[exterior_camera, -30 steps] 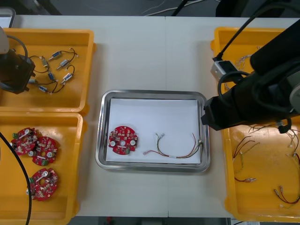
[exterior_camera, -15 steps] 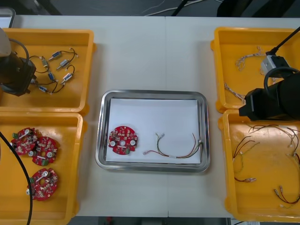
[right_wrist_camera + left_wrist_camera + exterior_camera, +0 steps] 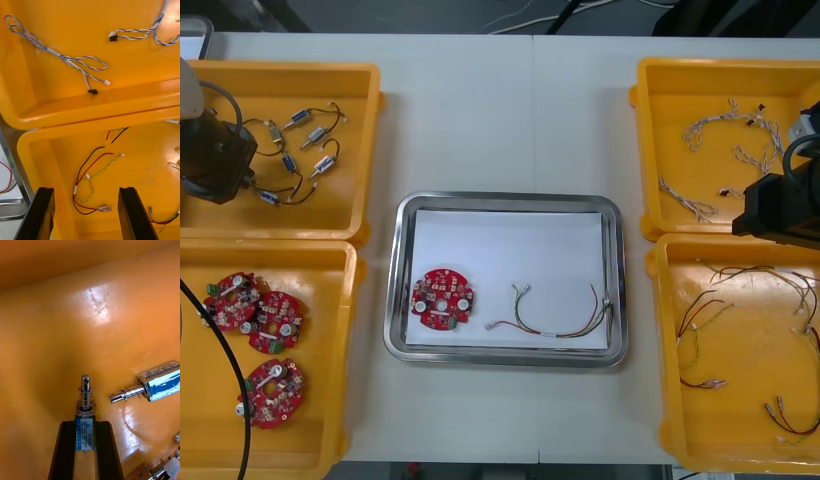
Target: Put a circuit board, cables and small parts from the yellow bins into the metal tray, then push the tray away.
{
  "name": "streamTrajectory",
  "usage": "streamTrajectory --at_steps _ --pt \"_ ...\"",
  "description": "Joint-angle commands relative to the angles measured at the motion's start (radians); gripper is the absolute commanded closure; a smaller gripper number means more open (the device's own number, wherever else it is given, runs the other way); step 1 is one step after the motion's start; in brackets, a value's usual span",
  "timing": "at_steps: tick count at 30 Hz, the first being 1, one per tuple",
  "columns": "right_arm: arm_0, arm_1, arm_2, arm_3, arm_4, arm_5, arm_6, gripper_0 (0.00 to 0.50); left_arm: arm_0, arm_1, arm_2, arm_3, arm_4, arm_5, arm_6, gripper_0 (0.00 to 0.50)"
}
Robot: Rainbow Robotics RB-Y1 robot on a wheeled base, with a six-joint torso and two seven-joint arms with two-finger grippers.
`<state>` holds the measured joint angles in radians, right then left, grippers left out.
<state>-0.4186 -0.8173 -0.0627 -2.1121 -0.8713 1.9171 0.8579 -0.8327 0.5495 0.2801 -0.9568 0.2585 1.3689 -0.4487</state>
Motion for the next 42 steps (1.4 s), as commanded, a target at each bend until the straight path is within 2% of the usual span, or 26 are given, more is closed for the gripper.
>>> streamTrajectory --at_steps 1,5,11,21,25,27,33,39,42 --pt "-0.078 -0.043 -0.026 0.089 0.035 0.003 0.047 0.011 -0.049 -0.006 -0.018 -0.007 -0.015 0.015 0.027 0.5" --pt "-0.109 -0.043 -0.025 0.155 0.063 0.003 0.066 0.012 -0.048 0.0 -0.018 -0.026 -0.019 0.056 0.021 0.5" --pt "-0.15 -0.043 -0.025 0.248 0.091 0.003 0.096 0.011 -0.045 0.024 -0.007 -0.126 -0.025 0.21 0.004 0.5" --pt "-0.272 -0.043 -0.023 0.428 0.112 0.003 0.148 0.012 -0.043 0.078 0.017 -0.339 0.004 0.461 -0.027 0.5" --pt "-0.308 -0.036 -0.023 0.494 0.127 -0.009 0.19 0.012 -0.005 0.087 0.022 -0.477 0.013 0.535 -0.12 0.5" --pt "-0.327 -0.026 -0.023 0.532 0.153 -0.029 0.237 0.012 0.037 0.089 0.022 -0.574 0.028 0.551 -0.174 0.5" --pt "-0.37 -0.014 -0.023 0.638 0.181 -0.087 0.311 0.012 0.118 0.089 0.021 -0.752 0.111 0.551 -0.265 0.5" --pt "-0.436 0.01 -0.023 0.788 0.212 -0.178 0.378 0.012 0.228 0.064 -0.062 -0.973 0.191 0.551 -0.338 0.5" --pt "-0.462 0.021 -0.015 0.848 0.221 -0.22 0.386 0.012 0.268 0.04 -0.116 -1.05 0.202 0.551 -0.349 0.5"
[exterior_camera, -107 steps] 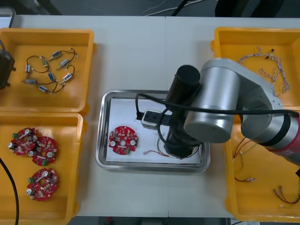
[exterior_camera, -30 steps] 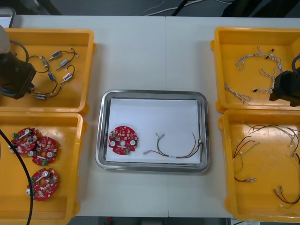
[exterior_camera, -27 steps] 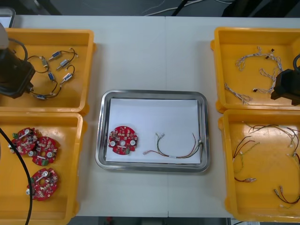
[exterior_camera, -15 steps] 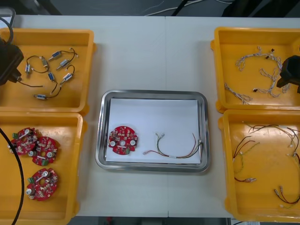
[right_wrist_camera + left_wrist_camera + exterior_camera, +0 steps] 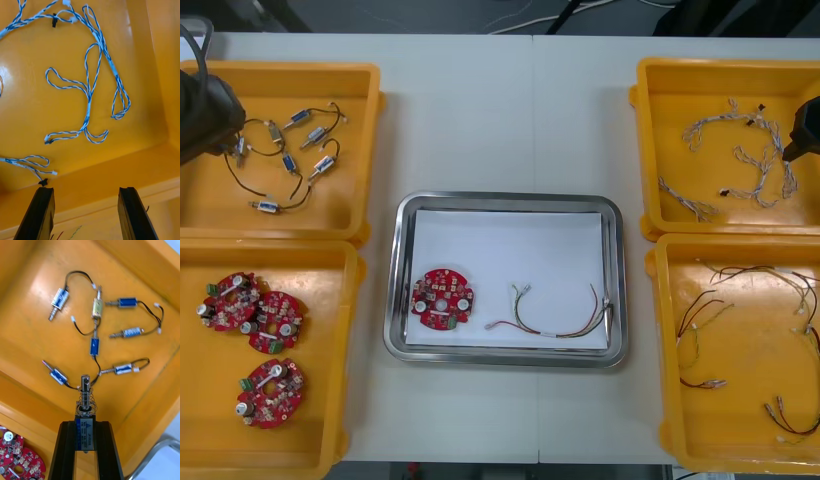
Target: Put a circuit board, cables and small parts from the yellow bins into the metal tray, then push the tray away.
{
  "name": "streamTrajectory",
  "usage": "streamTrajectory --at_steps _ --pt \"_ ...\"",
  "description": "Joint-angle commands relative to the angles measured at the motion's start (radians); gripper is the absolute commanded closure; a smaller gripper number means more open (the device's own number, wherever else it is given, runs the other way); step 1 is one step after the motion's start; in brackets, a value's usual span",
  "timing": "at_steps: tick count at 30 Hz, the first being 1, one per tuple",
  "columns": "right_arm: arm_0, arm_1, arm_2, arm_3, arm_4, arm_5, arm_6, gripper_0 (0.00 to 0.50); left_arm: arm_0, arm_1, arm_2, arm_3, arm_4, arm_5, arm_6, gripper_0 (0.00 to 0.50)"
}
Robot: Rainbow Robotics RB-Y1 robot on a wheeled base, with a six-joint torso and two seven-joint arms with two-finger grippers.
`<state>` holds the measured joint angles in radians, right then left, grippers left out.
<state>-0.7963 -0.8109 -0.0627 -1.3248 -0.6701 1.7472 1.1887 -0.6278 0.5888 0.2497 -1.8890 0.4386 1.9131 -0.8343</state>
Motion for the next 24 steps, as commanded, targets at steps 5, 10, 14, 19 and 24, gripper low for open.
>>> streamTrajectory --at_steps 5,10,14,19,24 --pt "-0.116 0.022 0.037 0.127 0.037 -0.129 0.06 0.012 0.088 -0.047 -0.181 -0.176 0.026 0.007 0.024 0.5" --pt "-0.127 0.036 0.052 0.191 0.044 -0.218 0.063 0.011 0.079 -0.107 -0.288 -0.182 0.012 0.007 0.009 0.5" --pt "-0.133 0.044 0.052 0.22 0.049 -0.255 0.069 0.012 0.062 -0.135 -0.363 -0.182 0.014 0.007 0.003 0.5" --pt "-0.133 0.056 0.055 0.266 0.052 -0.321 0.075 0.012 0.028 -0.164 -0.458 -0.182 0.032 0.007 0.011 0.5" --pt "-0.133 0.065 0.058 0.311 0.055 -0.368 0.08 0.011 -0.01 -0.181 -0.532 -0.157 0.051 0.007 0.021 0.5"
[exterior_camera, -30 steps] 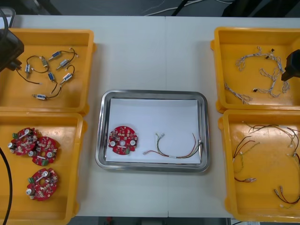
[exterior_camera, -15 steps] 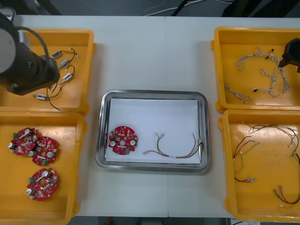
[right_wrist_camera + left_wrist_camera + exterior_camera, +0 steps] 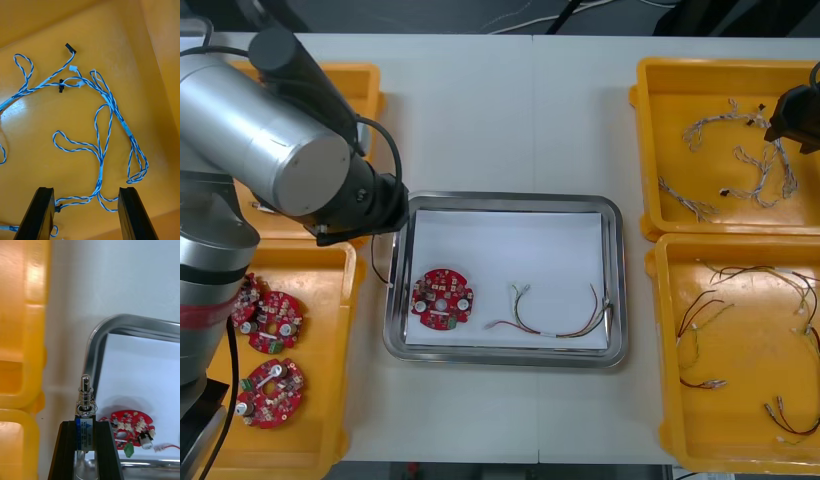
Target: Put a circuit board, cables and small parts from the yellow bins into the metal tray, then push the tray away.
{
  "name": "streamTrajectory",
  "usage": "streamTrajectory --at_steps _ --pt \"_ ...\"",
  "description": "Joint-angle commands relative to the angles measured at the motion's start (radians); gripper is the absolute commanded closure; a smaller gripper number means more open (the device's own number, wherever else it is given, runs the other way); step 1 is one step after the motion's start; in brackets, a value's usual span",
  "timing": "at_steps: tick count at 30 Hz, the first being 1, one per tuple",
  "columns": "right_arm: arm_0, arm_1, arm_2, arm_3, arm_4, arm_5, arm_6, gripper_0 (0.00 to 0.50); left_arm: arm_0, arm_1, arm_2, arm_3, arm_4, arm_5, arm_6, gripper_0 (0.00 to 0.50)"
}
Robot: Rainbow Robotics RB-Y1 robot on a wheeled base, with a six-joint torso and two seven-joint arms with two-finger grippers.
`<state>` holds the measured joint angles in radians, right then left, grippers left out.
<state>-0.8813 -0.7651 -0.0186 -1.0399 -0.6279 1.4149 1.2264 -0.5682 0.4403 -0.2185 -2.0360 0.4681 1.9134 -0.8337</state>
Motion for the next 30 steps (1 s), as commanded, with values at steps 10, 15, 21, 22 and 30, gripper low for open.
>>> streamTrajectory --at_steps 10,15,21,22,30 --pt "-0.047 0.047 0.028 0.084 0.025 -0.1 0.047 0.012 -0.147 -0.066 -0.179 0.142 0.007 0.001 0.019 0.5" --pt "-0.047 0.06 0.034 0.12 0.034 -0.132 0.05 0.011 -0.16 -0.086 -0.214 0.203 -0.02 -0.042 0.007 0.5" --pt "-0.047 0.069 0.036 0.153 0.042 -0.155 0.058 0.012 -0.199 -0.114 -0.228 0.28 -0.029 -0.085 -0.001 0.5" --pt "-0.047 0.07 0.039 0.158 0.043 -0.155 0.059 0.012 -0.208 -0.12 -0.231 0.293 -0.036 -0.091 -0.001 0.5" --pt "-0.045 0.073 0.065 0.178 0.048 -0.163 0.061 0.012 -0.231 -0.144 -0.249 0.379 -0.08 -0.185 -0.013 0.5"
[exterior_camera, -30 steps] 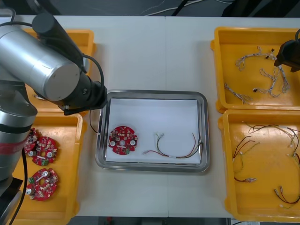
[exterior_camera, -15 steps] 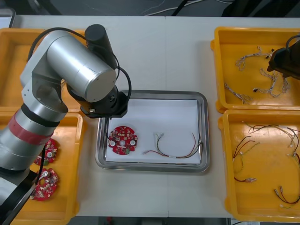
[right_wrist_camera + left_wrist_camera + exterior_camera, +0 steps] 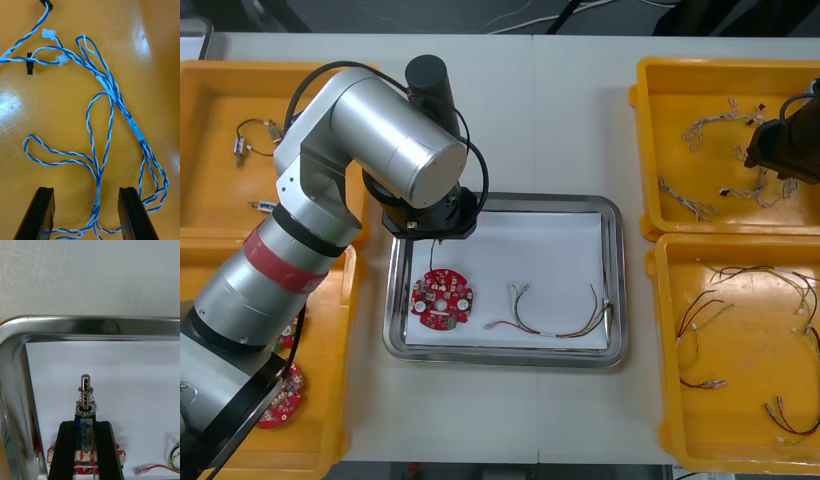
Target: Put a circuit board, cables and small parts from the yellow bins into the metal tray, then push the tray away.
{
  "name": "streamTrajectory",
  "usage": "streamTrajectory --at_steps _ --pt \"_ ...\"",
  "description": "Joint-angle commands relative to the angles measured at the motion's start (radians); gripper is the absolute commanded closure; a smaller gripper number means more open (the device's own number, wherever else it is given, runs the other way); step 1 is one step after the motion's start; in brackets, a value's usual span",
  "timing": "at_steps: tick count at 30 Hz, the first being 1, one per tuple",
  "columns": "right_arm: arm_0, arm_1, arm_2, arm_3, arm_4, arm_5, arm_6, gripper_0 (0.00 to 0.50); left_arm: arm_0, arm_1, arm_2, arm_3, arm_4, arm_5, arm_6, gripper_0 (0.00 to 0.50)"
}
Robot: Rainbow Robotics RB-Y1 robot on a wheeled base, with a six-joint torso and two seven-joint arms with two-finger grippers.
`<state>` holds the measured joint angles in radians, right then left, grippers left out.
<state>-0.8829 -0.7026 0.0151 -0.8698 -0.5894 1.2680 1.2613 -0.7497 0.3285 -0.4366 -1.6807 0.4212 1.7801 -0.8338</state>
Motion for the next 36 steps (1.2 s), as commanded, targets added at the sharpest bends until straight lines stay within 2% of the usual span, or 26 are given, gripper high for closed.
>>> streamTrajectory --at_steps 1,22,25,26,27,36 --pt "-0.042 0.012 0.031 0.012 0.01 -0.021 0.026 0.012 -0.05 -0.036 -0.031 0.036 -0.035 -0.062 -0.016 0.5" --pt "-0.024 0.032 0.031 0.048 0.02 -0.056 0.027 0.014 -0.023 -0.029 -0.034 0.052 -0.067 -0.042 -0.045 0.5" --pt "-0.021 0.032 0.031 0.048 0.019 -0.058 0.027 0.243 -0.02 -0.029 -0.034 0.053 -0.068 -0.042 -0.047 0.5" --pt "-0.021 0.032 0.031 0.048 0.02 -0.058 0.027 0.418 -0.02 -0.029 -0.034 0.058 -0.07 -0.045 -0.048 0.5" --pt "-0.021 0.032 0.031 0.048 0.02 -0.058 0.027 0.497 -0.019 -0.029 -0.034 0.064 -0.07 -0.048 -0.048 0.5" --pt "-0.022 0.032 0.025 0.041 0.019 -0.058 0.038 0.5 -0.011 -0.029 -0.036 0.099 -0.068 -0.08 -0.061 0.5"
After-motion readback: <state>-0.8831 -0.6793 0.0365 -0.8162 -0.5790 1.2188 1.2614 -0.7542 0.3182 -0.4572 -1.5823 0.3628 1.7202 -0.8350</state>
